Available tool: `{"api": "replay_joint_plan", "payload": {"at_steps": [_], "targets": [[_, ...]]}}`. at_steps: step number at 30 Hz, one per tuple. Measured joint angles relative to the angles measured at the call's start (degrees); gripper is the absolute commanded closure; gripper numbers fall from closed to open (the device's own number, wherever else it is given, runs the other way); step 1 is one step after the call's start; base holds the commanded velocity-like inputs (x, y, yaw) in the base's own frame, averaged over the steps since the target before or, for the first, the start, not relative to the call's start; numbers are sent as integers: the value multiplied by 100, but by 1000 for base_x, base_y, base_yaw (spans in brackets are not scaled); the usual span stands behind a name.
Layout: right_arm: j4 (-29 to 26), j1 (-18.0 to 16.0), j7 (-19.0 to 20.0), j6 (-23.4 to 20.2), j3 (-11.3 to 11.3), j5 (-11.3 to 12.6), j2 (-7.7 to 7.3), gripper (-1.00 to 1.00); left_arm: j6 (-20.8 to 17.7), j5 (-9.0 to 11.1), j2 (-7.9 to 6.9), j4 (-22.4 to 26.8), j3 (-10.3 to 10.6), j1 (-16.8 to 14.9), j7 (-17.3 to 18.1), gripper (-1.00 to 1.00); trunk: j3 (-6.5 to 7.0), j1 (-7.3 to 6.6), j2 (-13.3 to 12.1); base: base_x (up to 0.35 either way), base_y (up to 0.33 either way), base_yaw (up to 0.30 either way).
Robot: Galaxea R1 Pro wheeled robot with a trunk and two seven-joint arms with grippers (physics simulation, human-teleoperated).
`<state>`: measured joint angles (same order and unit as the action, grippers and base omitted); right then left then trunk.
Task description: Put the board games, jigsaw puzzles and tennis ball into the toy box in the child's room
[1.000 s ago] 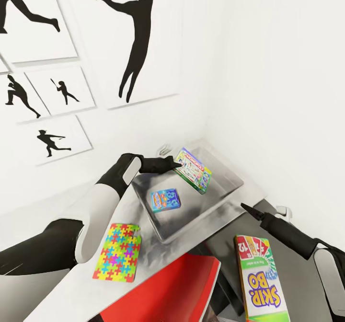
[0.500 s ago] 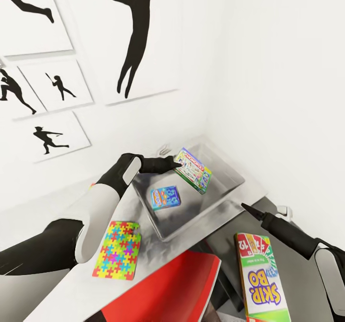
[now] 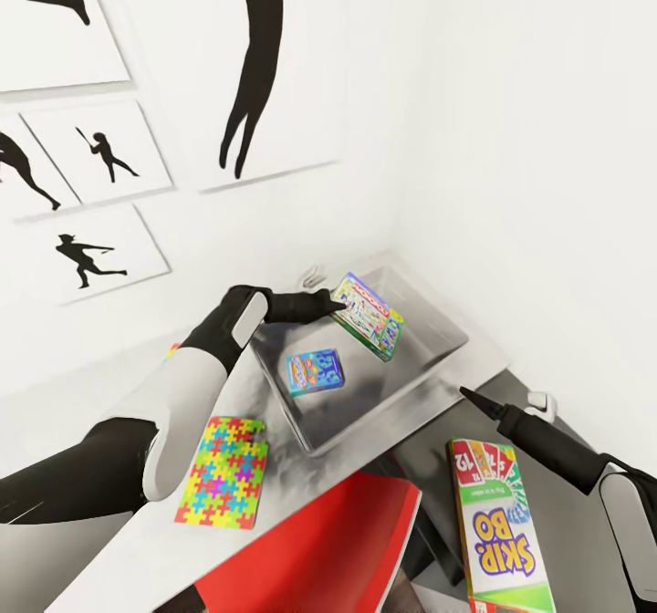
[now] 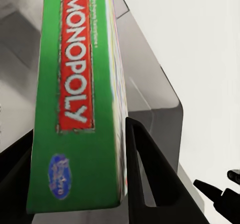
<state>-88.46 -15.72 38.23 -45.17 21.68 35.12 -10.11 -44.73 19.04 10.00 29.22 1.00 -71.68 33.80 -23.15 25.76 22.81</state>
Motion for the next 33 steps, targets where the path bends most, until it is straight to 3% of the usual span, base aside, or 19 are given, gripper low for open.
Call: {"api": "replay_joint_plan", "payload": {"at_steps": [11, 16, 24, 27, 33], "targets": [[14, 0, 7, 0, 63, 0, 0, -100, -48, 6, 0, 187, 17, 0, -3, 100, -103, 0, 0, 0, 0, 0], [22, 0, 7, 0, 66, 0, 0, -100, -44, 23, 0, 256, 321, 0, 43, 100, -150, 0, 0, 0, 0, 0], [23, 1, 7, 0, 66, 0, 0, -100, -54, 140, 0, 443, 920, 1, 525, 100, -225, 0, 0, 0, 0, 0], [23, 0, 7, 0, 66, 0, 0, -100, -51, 263, 0, 455, 988, 1, 554, 100, -253, 0, 0, 0, 0, 0], [23, 0, 7, 0, 67, 0, 0, -100, -37, 311, 0, 461, 1013, 1, 563, 100, -309, 0, 0, 0, 0, 0]]}}
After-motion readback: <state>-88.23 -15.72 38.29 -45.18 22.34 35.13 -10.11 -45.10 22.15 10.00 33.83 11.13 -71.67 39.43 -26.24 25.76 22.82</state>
